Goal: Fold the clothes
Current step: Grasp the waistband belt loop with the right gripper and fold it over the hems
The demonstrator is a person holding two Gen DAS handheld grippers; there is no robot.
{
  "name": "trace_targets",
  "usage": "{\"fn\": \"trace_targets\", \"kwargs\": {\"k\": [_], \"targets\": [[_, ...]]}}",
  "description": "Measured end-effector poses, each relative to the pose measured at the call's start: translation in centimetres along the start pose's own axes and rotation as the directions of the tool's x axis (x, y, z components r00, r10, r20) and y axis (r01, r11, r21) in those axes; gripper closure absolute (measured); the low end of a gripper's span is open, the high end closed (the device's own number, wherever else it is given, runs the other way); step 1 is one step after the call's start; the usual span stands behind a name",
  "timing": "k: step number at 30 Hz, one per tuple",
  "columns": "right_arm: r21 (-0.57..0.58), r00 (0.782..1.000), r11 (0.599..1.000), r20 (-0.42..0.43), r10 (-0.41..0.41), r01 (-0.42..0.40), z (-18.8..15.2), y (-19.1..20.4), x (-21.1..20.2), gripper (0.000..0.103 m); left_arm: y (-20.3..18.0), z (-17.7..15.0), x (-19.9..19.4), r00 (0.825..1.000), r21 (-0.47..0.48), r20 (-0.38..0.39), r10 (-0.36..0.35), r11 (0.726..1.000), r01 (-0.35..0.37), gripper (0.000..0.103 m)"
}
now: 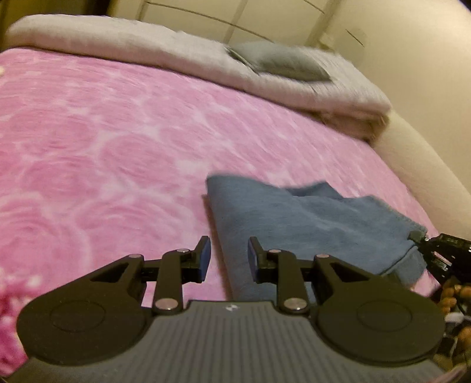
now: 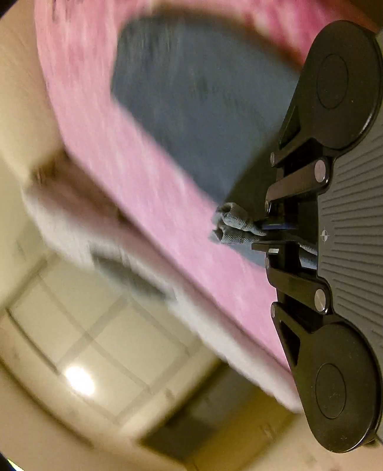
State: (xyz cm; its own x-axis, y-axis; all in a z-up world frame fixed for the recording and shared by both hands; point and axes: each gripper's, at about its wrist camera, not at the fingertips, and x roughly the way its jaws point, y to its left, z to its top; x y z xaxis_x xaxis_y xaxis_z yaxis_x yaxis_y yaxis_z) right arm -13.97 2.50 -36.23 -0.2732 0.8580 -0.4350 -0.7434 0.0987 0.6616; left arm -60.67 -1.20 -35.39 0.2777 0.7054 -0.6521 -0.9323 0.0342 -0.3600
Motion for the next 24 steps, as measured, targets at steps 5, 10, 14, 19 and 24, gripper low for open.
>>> {"fn": "trace_targets", "kwargs": {"k": [5, 10, 14, 19, 24], "targets": [[0.133, 0.988, 0.983, -0.097, -0.116, 0.129, -0.5, -6.7, 1.1, 0.098, -2.4, -0.3, 3.2, 0.998, 0.048, -0.062, -0.004, 0.999, 0.007, 0.082], [0.041, 0.991, 0.992, -0.066, -0.112, 0.115, 0.2, -5.2, 1.0, 0.098, -3.1, 0.2, 3.8, 0.998, 0.056, -0.070, 0.007, 0.998, -0.004, 0.082], [-0.135, 0.997, 0.991, 0.082, -0.010, 0.021, 2.5, -2.0, -1.1, 0.098, -4.0, 0.9, 3.7, 0.998, 0.069, -0.067, -0.007, 0.998, 0.011, 0.082], [-0.127, 0.978, 0.984, 0.183, -0.102, 0.126, 5.0, -4.6, -2.4, 0.098, -6.0, 1.1, 4.9, 0.996, 0.103, -0.086, -0.036, 0.994, 0.045, 0.082], [0.060, 0.975, 0.977, 0.073, -0.211, 0.207, 5.1, -11.5, -1.7, 0.098, -7.3, 0.8, 6.8, 0.991, 0.138, -0.130, -0.035, 0.989, 0.053, 0.082]]}}
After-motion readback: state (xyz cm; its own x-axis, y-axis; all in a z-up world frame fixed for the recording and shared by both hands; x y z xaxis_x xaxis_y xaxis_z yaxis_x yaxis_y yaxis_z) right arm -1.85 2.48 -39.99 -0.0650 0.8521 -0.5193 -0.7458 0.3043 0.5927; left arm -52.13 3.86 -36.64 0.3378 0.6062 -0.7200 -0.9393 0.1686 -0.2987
